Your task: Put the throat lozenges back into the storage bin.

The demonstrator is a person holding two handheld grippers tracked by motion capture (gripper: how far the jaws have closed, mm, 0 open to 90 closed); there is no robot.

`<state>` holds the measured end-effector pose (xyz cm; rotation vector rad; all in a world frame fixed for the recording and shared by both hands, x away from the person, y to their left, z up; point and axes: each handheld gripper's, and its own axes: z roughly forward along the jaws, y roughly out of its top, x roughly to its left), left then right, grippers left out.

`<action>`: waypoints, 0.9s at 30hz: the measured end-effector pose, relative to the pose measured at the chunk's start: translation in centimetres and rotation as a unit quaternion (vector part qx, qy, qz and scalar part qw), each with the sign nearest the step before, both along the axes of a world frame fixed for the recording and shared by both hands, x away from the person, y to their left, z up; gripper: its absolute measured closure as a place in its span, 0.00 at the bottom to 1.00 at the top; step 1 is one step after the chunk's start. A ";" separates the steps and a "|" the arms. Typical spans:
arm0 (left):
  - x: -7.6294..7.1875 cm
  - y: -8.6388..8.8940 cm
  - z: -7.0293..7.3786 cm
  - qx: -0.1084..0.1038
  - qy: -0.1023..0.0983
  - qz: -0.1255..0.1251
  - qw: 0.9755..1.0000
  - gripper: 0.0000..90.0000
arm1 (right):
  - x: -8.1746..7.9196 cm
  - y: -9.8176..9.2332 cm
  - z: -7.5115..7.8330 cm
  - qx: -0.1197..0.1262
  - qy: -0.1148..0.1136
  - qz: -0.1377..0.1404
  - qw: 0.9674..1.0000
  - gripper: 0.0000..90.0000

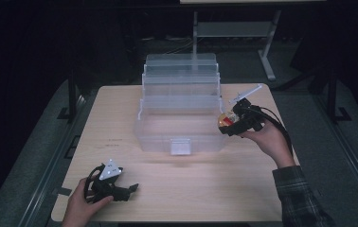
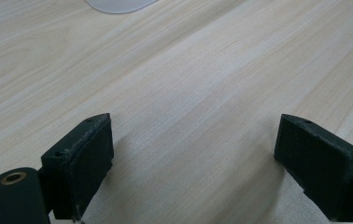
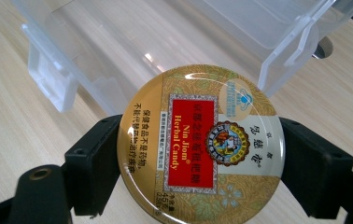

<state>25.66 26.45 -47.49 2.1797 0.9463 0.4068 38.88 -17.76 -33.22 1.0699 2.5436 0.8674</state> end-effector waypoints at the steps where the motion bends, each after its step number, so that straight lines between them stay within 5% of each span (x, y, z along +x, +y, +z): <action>1: 0.0 0.0 0.0 0.000 0.000 0.000 1.000 0.12 | 0.2 0.2 0.1 -0.002 0.001 0.000 1.000 0.22; 15: 0.0 0.0 0.0 0.000 0.000 0.000 1.000 0.12 | 1.8 2.0 0.5 -0.009 0.005 0.012 1.000 0.22; 27: 0.0 0.0 0.0 0.000 0.000 0.000 1.000 0.12 | 2.8 3.1 -0.8 -0.013 0.018 0.014 1.000 0.22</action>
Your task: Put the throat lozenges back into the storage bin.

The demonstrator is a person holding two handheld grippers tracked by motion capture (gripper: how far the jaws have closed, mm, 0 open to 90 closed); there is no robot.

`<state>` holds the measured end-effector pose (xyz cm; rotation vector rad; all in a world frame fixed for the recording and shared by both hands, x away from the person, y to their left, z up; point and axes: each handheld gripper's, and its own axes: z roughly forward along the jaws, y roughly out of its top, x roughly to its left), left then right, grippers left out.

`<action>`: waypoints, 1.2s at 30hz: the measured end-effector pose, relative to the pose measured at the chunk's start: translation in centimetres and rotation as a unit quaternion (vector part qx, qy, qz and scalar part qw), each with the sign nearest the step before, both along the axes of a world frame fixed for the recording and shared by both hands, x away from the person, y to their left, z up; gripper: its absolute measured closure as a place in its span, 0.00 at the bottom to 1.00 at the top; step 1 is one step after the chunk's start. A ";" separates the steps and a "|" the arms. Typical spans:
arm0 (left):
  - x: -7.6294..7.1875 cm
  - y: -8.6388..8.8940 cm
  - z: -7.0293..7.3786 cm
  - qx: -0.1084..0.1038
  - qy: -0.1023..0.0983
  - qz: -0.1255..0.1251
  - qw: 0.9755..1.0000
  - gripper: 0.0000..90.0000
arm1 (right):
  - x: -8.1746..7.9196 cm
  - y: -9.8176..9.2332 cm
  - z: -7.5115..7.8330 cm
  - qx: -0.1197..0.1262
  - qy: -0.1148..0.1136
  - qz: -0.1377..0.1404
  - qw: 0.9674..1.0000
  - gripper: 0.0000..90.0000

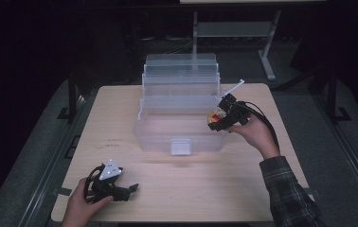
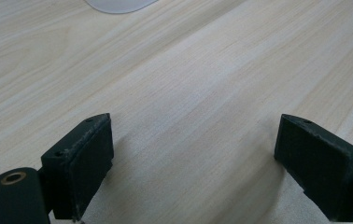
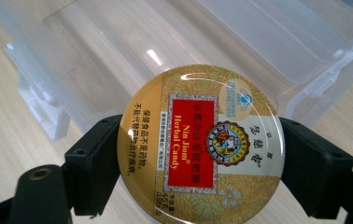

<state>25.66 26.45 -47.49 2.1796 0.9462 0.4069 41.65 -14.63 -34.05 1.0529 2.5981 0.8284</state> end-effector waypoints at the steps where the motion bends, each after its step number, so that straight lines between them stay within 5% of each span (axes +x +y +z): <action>1: 0.0 0.0 0.0 0.000 0.000 0.000 1.000 0.12 | 0.1 0.1 -0.1 0.000 0.001 0.000 1.000 0.22; 36: 0.0 0.0 0.0 0.001 0.000 0.000 1.000 0.12 | 0.9 1.1 -2.5 -0.020 0.028 0.010 0.999 0.21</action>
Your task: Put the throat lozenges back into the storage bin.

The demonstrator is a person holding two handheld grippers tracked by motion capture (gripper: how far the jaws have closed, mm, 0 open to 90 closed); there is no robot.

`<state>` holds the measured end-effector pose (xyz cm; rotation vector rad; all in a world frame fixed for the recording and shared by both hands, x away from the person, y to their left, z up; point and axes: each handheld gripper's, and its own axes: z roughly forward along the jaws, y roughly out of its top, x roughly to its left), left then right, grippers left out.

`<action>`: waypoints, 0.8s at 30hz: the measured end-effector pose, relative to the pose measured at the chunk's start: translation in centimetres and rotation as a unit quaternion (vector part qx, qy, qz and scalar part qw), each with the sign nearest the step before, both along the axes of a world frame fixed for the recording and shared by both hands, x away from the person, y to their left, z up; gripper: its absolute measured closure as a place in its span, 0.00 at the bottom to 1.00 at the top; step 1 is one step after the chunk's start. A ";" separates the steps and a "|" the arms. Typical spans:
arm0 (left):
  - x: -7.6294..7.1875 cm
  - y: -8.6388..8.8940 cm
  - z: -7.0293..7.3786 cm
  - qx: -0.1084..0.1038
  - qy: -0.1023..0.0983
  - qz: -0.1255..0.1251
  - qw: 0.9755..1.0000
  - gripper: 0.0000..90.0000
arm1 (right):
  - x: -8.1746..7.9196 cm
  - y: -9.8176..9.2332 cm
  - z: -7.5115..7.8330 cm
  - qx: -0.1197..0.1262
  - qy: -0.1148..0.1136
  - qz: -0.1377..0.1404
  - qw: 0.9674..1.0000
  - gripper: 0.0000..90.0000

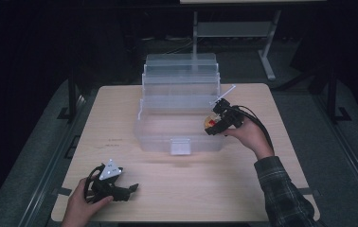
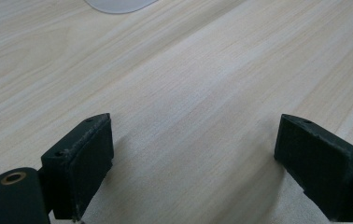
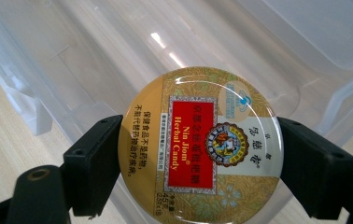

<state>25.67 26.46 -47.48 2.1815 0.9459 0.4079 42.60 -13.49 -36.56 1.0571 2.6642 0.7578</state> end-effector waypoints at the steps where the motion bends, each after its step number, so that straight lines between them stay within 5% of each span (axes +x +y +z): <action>1: 0.0 0.0 0.0 0.000 0.000 0.000 1.000 0.12 | 0.0 0.0 0.0 -0.001 0.001 0.000 1.000 0.21; 24: -0.1 0.0 0.0 0.001 -0.001 0.000 1.000 0.12 | -0.8 -1.0 1.4 0.014 -0.015 -0.007 1.000 0.16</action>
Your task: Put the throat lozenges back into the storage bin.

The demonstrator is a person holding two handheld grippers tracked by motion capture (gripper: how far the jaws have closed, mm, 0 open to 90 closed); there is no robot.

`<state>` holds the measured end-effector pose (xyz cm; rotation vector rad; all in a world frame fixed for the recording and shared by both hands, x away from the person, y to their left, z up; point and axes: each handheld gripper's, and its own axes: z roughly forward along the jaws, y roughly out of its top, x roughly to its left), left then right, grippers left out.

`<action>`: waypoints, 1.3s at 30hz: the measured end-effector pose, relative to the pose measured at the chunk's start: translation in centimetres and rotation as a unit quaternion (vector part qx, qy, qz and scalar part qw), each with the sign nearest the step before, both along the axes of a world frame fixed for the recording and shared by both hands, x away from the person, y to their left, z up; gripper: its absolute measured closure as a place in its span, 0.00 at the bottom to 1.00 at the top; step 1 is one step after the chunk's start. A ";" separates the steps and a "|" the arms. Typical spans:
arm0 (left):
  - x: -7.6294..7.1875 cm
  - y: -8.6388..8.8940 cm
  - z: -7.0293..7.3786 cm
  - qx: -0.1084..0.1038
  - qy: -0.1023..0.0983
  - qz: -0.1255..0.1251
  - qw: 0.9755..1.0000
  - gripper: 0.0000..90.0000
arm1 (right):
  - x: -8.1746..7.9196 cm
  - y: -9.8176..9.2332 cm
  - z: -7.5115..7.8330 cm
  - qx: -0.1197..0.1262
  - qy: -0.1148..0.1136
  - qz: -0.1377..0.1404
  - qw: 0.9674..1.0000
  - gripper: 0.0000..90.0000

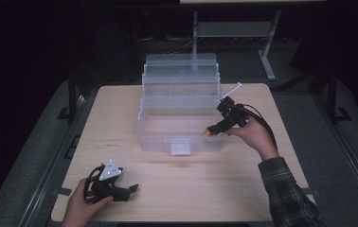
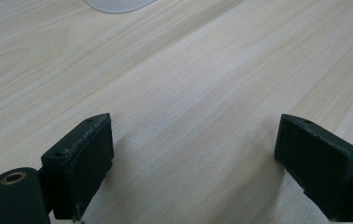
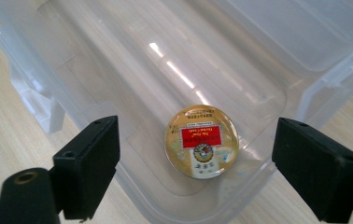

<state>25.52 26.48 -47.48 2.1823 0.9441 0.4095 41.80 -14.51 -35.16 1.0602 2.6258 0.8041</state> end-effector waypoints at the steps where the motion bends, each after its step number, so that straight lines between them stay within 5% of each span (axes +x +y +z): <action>1: 0.0 0.0 0.0 0.000 0.000 0.000 1.000 0.12 | -0.1 -0.1 0.1 0.001 0.000 -0.002 1.000 0.15; 8: -0.1 0.0 0.0 0.000 0.001 0.000 1.000 0.12 | -0.7 -0.7 0.7 0.009 -0.011 -0.011 1.000 0.02; 28: 0.0 0.0 0.0 0.000 0.001 -0.001 1.000 0.12 | -3.7 -4.2 -0.4 0.032 -0.031 -0.043 0.998 0.00; 39: 0.0 0.0 0.0 0.000 0.001 -0.001 1.000 0.12 | -5.6 -6.3 -2.1 0.037 -0.021 -0.054 0.998 0.00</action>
